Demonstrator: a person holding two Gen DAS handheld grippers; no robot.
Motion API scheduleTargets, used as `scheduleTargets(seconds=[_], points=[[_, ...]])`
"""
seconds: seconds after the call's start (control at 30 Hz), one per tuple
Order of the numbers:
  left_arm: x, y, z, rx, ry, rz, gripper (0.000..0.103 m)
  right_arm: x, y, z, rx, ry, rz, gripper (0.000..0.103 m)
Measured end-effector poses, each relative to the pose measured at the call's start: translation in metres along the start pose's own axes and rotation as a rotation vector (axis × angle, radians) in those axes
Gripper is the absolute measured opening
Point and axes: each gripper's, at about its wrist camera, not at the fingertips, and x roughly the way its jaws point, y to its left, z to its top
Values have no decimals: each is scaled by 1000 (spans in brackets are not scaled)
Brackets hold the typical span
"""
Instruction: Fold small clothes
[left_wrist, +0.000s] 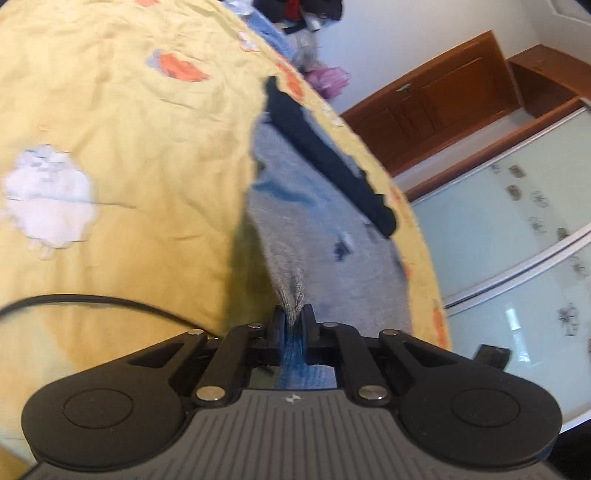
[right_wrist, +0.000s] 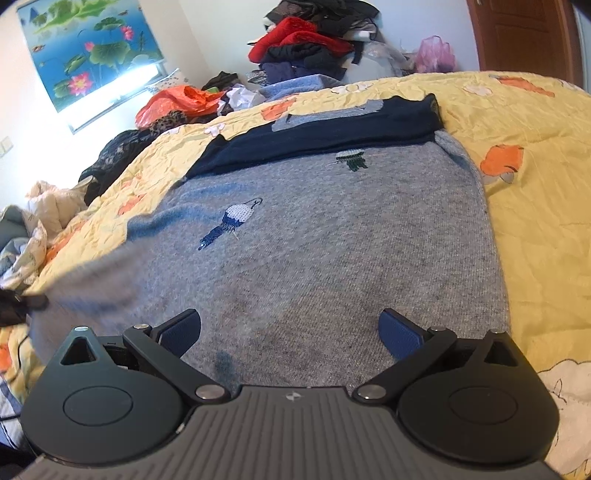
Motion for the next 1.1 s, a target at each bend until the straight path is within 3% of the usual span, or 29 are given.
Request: scheduleTargets(seconds=[0.1,0.17,0.27,0.4,0.47,0.53,0.57,0.67,0.77,0.87,1.0,1.1], points=[[3,37,-6,-109,58,98,5,2,2,-1,-21,-5,-5,103],[3,48,-10,-157,55,54,4,3,4,-1,-37,-7,-9,103],[0,37,-7,-99,52,74,4,3,6,-3,-63,-5,-15,103],[2,8,5,-7,42,31,8,1,5,0,-43,6,-5,103],[8,-5,11,29,45,31,22,-8,-10,9,68,20,50,99],[14,-7,13,58,47,51,68,-26,-41,14,248,-4,112,99],[17,-4,13,57,41,65,75,-37,-59,15,338,-21,126,99],[25,12,14,4,22,38,76,-69,-109,7,529,-41,91,98],[27,17,15,-28,3,-1,76,-88,-135,-10,625,-16,58,94],[34,16,14,-44,29,-54,76,-89,-135,-26,639,31,154,91],[44,14,5,-68,87,-128,75,-76,-128,-33,628,156,295,75],[43,17,1,-92,95,-139,63,-77,-125,-38,625,207,315,62]])
